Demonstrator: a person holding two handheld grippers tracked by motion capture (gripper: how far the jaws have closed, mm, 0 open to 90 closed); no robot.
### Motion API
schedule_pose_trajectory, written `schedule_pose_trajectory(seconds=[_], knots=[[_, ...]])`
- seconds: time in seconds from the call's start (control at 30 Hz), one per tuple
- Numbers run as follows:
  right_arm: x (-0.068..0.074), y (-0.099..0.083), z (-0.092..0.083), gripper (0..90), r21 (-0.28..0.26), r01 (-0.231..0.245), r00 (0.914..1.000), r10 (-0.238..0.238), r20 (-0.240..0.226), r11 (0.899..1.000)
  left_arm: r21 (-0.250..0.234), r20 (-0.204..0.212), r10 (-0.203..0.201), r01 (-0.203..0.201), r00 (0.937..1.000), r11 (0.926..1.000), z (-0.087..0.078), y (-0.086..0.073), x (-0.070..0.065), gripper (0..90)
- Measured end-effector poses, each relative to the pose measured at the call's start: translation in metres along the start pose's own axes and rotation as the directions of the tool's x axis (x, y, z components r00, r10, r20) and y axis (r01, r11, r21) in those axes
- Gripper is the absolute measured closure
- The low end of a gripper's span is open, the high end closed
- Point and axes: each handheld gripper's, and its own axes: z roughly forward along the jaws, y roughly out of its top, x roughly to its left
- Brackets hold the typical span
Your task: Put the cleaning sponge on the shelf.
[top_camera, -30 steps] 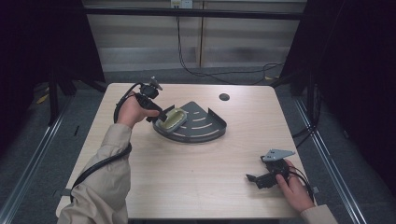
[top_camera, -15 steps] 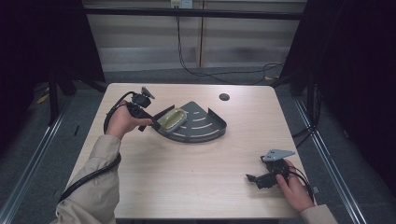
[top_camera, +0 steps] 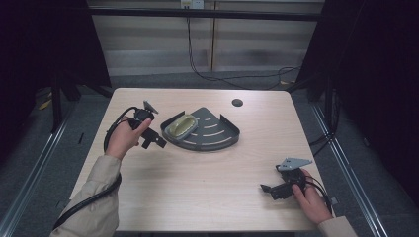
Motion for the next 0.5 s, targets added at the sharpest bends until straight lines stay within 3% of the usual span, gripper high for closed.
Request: schedule_pose_trajectory(seconds=[0.5], knots=[[0.0, 0.0, 0.0, 1.9, 0.0, 0.0, 1.0, 0.0, 0.0, 1.0, -0.011, 0.017, 0.008, -0.008, 0.9998, 0.9999, 0.009, -0.033, -0.001, 18.4]])
